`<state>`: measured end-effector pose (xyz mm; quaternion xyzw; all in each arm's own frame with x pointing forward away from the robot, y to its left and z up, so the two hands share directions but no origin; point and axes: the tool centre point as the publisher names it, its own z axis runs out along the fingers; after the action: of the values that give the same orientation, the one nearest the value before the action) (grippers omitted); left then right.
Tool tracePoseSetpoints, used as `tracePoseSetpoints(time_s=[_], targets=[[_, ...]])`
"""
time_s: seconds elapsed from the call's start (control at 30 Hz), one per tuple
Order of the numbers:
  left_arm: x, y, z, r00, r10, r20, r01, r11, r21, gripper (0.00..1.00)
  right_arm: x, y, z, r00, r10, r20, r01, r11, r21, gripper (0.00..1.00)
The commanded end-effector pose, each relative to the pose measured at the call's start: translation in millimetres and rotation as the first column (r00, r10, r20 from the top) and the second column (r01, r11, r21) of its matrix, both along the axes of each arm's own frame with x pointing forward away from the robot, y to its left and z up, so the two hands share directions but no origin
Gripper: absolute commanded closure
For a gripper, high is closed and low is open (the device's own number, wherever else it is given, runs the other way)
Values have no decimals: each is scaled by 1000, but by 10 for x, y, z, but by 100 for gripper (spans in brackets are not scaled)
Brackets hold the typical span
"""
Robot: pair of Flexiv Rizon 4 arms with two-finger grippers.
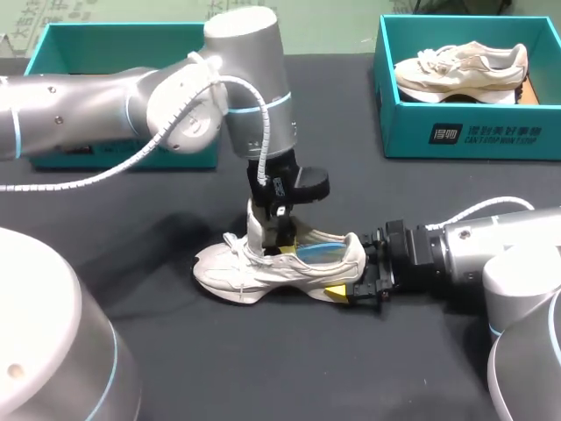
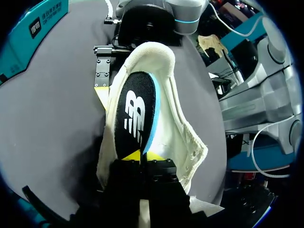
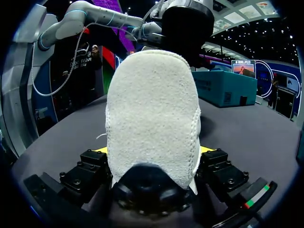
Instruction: Take the shoe out of the shoebox, open the shoe tongue, remove and reinsert the insole, then place the shoe into the shoebox
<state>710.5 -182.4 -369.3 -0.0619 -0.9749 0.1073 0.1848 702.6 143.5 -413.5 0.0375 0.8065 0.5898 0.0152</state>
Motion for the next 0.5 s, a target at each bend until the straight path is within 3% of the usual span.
tracePoseSetpoints(time_s=[0.03, 0.5], targets=[[-84, 64, 145, 999, 20, 45, -18, 999, -44, 100, -18, 2, -19, 1000, 0, -1, 0, 1000, -5, 100], [-120, -39, 419, 981, 120, 149, -100, 985, -139, 100, -18, 2, -19, 1000, 0, -1, 0, 1000, -5, 100]])
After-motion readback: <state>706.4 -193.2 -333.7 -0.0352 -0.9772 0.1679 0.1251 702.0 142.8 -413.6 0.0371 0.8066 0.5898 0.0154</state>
